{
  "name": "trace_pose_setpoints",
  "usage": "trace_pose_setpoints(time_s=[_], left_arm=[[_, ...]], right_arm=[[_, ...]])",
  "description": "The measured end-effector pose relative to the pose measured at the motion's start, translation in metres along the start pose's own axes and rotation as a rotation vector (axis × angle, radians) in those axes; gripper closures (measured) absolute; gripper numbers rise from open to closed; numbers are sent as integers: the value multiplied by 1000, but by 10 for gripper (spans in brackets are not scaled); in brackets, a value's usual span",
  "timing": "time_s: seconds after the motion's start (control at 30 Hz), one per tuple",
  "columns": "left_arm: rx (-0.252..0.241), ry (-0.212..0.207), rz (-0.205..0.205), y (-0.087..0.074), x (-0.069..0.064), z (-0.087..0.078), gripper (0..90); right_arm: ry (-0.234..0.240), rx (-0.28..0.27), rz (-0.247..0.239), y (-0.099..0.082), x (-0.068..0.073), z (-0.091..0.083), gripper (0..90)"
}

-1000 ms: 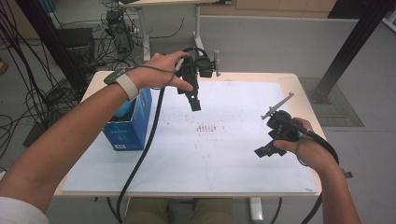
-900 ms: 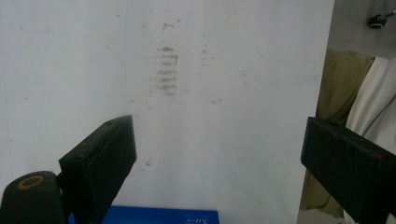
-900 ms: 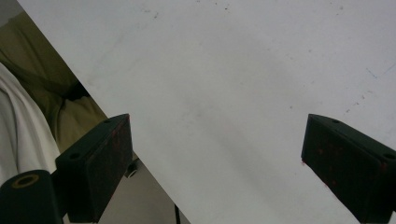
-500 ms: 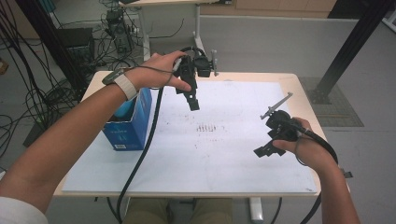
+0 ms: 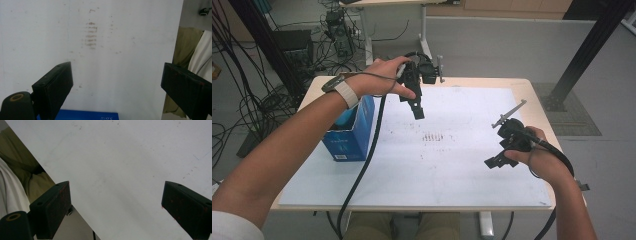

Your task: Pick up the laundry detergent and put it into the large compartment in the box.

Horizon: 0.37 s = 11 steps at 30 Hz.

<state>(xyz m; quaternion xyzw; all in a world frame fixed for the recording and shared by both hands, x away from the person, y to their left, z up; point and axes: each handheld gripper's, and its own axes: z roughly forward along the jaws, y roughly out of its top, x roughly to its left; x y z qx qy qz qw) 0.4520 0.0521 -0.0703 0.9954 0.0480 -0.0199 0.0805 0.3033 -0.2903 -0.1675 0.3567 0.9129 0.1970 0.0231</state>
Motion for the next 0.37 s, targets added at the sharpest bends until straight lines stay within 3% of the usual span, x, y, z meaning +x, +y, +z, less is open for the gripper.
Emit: trace_pose_setpoints(time_s=[0.37], left_arm=[[3, -1, -4, -1, 2, 0, 109]], right_arm=[[7, 0, -5, 0, -2, 2, 85]])
